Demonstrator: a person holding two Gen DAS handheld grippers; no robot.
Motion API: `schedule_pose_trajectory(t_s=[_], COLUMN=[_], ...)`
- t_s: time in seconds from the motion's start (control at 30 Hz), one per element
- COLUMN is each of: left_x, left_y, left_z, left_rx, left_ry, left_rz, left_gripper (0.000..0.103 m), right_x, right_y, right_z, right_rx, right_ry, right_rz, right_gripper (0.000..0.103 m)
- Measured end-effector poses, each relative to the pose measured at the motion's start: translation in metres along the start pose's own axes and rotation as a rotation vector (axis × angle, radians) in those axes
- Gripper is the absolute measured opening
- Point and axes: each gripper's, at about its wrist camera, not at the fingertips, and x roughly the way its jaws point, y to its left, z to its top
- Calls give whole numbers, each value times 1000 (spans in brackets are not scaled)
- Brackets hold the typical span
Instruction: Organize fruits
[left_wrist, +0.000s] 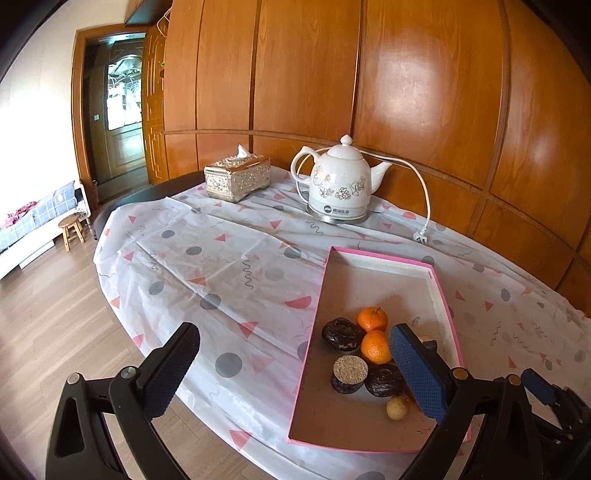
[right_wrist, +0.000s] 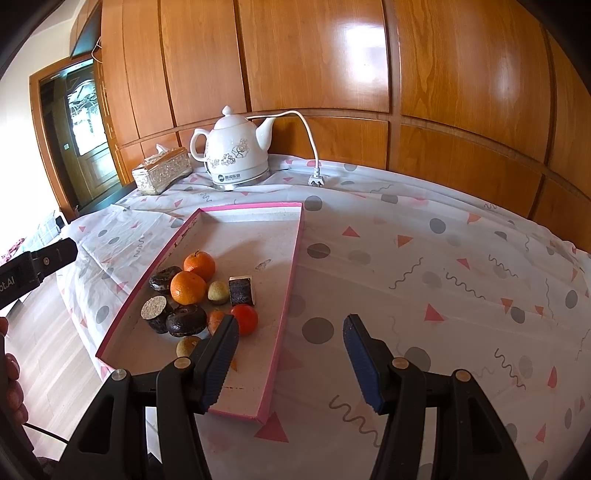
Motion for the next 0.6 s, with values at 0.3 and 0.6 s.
schedule_pose_trajectory(t_s=[0.3, 0.6], left_x=[3, 4], left_y=[-4, -8], left_z=[-3, -4], left_rx=[16, 34], left_ry=[12, 13], left_rz=[4, 14], left_gripper=[103, 103], right_x=[1, 4], right_y=[-1, 1], right_z=[-1, -2], right_rx=[2, -3], right_ry=[-1, 2], right_rz=[2, 3], right_gripper=[60, 60])
